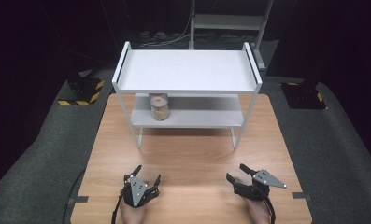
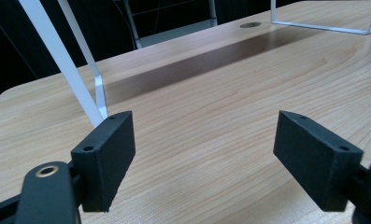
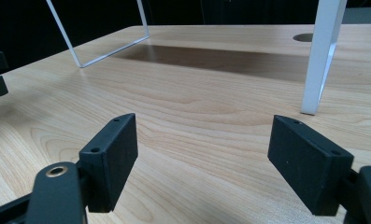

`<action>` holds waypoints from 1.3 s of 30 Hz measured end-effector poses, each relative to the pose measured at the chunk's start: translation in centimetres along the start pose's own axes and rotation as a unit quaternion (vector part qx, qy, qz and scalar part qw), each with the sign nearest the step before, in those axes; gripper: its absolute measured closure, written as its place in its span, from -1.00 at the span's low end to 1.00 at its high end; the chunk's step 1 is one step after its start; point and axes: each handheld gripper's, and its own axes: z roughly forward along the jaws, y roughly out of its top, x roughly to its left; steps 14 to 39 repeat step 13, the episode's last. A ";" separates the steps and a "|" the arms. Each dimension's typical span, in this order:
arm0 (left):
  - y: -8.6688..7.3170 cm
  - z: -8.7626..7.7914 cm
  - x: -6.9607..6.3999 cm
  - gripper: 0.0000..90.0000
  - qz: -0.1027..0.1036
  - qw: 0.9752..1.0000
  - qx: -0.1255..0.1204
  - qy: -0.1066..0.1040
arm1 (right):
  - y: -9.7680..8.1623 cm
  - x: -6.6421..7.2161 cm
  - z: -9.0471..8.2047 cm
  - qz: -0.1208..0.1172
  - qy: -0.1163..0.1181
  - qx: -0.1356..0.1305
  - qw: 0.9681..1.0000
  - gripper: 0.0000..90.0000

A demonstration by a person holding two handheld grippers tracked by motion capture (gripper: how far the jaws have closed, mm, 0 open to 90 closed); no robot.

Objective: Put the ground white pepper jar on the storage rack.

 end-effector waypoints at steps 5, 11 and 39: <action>0.0 0.0 0.0 -0.53 0.003 1.000 0.001 -0.001 | 0.0 0.0 0.0 0.000 0.000 0.000 1.000 -0.46; 0.0 0.0 0.0 -0.53 0.000 1.000 -0.001 -0.001 | 0.0 0.0 0.0 -0.001 -0.001 0.001 1.000 -0.48; 0.0 0.0 0.0 -0.53 0.001 1.000 0.000 -0.001 | 0.0 0.0 0.0 -0.001 -0.001 0.001 1.000 -0.48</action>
